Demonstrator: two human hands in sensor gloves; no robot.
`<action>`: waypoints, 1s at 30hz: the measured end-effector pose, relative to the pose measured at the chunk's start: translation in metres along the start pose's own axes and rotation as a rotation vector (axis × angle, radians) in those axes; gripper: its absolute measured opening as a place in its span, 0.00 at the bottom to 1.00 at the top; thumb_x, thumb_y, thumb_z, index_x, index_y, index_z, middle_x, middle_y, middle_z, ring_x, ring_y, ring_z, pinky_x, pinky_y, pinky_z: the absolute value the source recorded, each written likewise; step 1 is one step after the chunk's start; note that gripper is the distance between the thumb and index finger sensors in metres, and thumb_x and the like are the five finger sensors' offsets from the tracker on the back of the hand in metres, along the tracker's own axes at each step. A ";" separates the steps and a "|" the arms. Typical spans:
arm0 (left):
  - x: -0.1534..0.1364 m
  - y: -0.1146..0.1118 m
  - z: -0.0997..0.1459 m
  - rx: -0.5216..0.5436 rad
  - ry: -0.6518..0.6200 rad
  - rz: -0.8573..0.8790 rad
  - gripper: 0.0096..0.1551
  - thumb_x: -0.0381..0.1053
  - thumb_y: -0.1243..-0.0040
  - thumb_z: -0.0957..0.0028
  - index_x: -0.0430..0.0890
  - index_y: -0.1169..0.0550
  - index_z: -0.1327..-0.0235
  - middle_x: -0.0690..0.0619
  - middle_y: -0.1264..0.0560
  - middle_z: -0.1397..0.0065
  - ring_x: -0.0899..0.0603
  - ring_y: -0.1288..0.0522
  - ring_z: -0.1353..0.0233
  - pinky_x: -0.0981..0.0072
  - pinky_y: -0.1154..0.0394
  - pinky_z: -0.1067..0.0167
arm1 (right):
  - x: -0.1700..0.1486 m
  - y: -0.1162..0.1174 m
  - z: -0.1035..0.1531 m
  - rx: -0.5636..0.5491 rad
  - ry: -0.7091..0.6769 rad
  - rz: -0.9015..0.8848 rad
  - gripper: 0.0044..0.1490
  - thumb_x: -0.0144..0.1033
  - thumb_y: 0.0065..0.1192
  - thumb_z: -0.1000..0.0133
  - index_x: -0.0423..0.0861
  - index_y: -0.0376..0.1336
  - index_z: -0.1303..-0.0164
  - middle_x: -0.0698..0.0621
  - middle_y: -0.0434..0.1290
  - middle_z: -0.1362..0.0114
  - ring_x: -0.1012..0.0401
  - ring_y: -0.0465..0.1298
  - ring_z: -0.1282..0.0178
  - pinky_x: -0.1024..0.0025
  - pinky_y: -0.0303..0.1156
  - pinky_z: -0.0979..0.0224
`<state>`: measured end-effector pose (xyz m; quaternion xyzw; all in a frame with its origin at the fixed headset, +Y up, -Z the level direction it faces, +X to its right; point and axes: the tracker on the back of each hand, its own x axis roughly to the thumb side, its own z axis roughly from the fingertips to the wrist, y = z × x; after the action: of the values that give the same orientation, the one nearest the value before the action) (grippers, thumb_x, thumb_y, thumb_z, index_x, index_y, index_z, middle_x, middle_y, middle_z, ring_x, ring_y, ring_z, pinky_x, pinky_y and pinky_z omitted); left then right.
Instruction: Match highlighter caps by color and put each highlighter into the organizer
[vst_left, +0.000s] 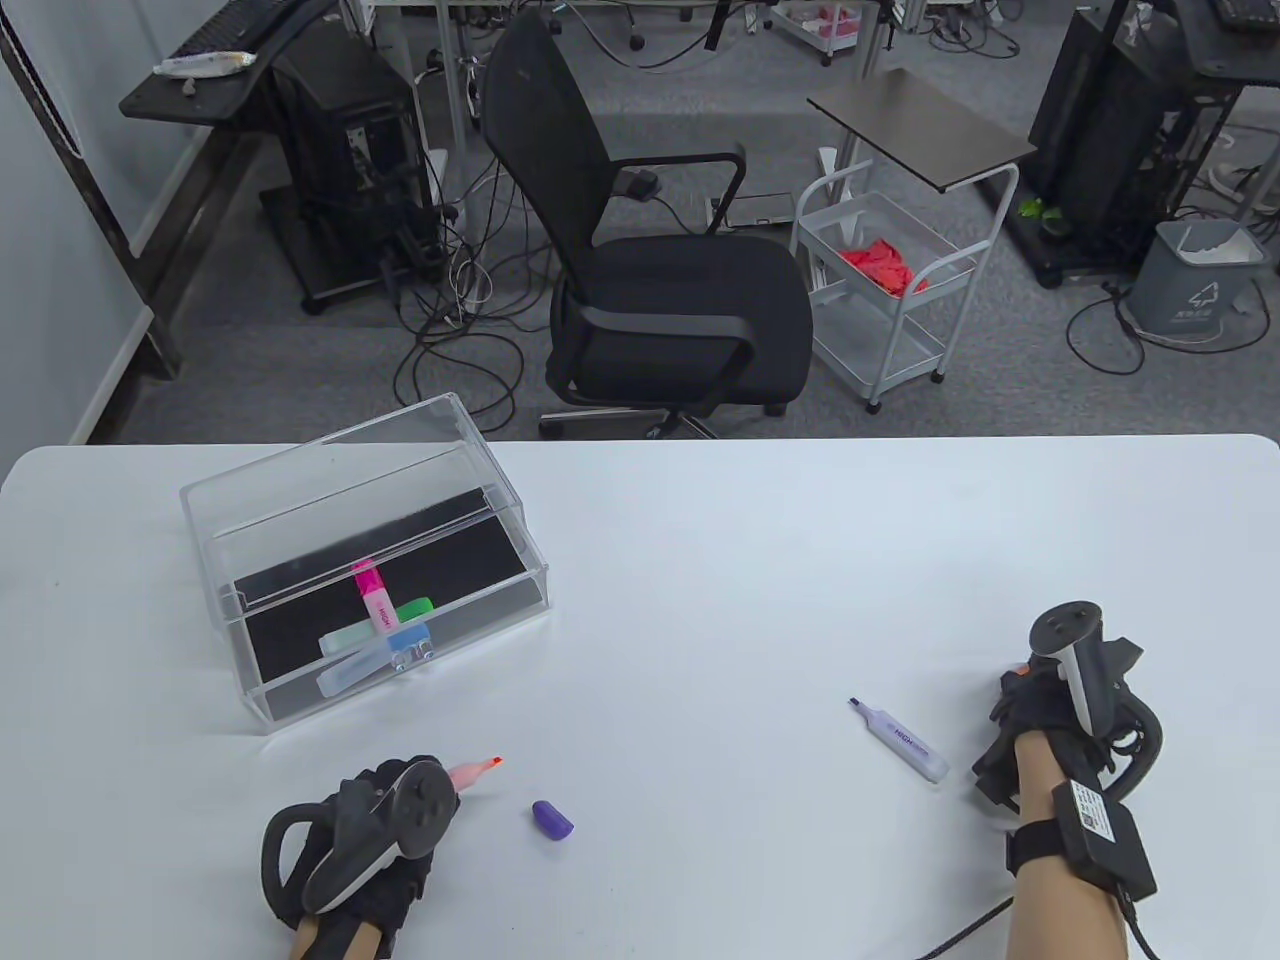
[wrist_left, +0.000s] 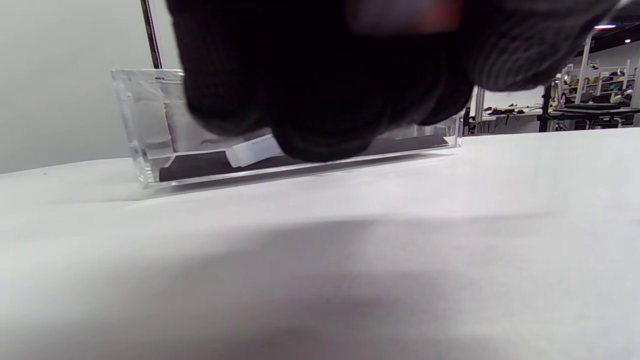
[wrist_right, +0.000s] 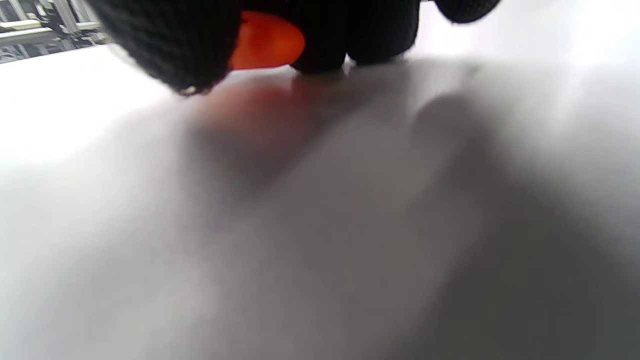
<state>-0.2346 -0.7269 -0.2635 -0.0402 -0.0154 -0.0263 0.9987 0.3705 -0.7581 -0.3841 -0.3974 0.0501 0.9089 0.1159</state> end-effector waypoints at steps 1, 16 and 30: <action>0.001 0.000 0.000 -0.002 -0.002 -0.003 0.29 0.68 0.47 0.52 0.59 0.27 0.40 0.65 0.21 0.49 0.53 0.14 0.56 0.63 0.16 0.52 | 0.000 -0.002 0.002 -0.001 -0.015 -0.010 0.34 0.42 0.68 0.52 0.49 0.63 0.35 0.42 0.73 0.30 0.46 0.74 0.31 0.39 0.63 0.26; 0.002 0.003 0.003 0.007 -0.013 0.024 0.29 0.68 0.47 0.52 0.59 0.27 0.39 0.65 0.21 0.49 0.53 0.14 0.56 0.63 0.16 0.52 | 0.038 -0.029 0.078 0.058 -0.333 -0.065 0.34 0.45 0.58 0.50 0.51 0.58 0.32 0.41 0.73 0.32 0.45 0.77 0.35 0.36 0.67 0.32; 0.008 -0.002 -0.001 -0.019 -0.050 0.014 0.29 0.69 0.48 0.51 0.60 0.27 0.39 0.65 0.21 0.49 0.53 0.14 0.56 0.63 0.16 0.52 | 0.068 -0.015 0.170 0.155 -0.589 -0.166 0.33 0.46 0.58 0.49 0.55 0.60 0.31 0.44 0.70 0.33 0.48 0.73 0.35 0.39 0.64 0.30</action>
<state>-0.2264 -0.7291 -0.2640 -0.0502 -0.0397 -0.0184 0.9978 0.2084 -0.7002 -0.3185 -0.1096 0.0510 0.9659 0.2290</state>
